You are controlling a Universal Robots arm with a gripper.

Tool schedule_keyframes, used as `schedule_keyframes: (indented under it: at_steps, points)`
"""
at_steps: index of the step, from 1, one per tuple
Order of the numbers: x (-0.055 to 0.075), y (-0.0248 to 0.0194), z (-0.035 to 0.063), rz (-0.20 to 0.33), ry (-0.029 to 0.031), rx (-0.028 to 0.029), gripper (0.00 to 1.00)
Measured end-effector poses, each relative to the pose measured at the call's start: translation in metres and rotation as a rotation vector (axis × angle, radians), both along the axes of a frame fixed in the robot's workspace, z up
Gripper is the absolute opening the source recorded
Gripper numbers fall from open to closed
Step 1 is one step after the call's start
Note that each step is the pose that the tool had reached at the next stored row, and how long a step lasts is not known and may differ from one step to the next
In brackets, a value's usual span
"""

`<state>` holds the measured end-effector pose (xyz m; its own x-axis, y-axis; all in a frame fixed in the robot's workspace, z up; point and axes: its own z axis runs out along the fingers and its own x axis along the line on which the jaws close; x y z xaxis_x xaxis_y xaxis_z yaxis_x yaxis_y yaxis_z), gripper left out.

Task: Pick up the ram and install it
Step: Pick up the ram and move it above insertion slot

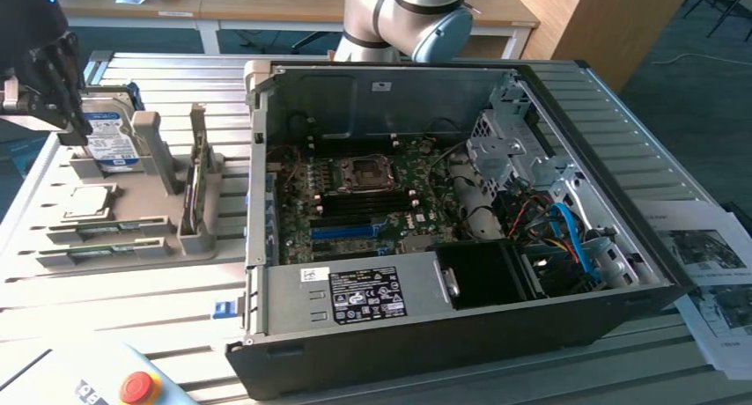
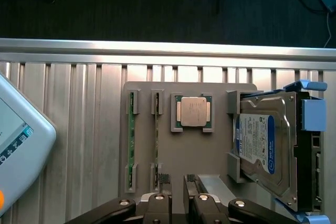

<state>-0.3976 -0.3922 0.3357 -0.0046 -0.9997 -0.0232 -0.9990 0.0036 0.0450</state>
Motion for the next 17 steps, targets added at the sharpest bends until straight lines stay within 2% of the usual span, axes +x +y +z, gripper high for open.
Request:
schedule_keyframes:
  at_steps: [3, 11, 17]
  points:
    - [0.0, -0.002, -0.0002, 0.0, -0.0003, 0.0001, 0.24]
    - [0.0, -0.0157, -0.0001, 0.0, 0.0005, 0.0, 0.24]
    - [0.0, -0.0163, -0.0016, 0.0, 0.0004, 0.0001, 0.24]
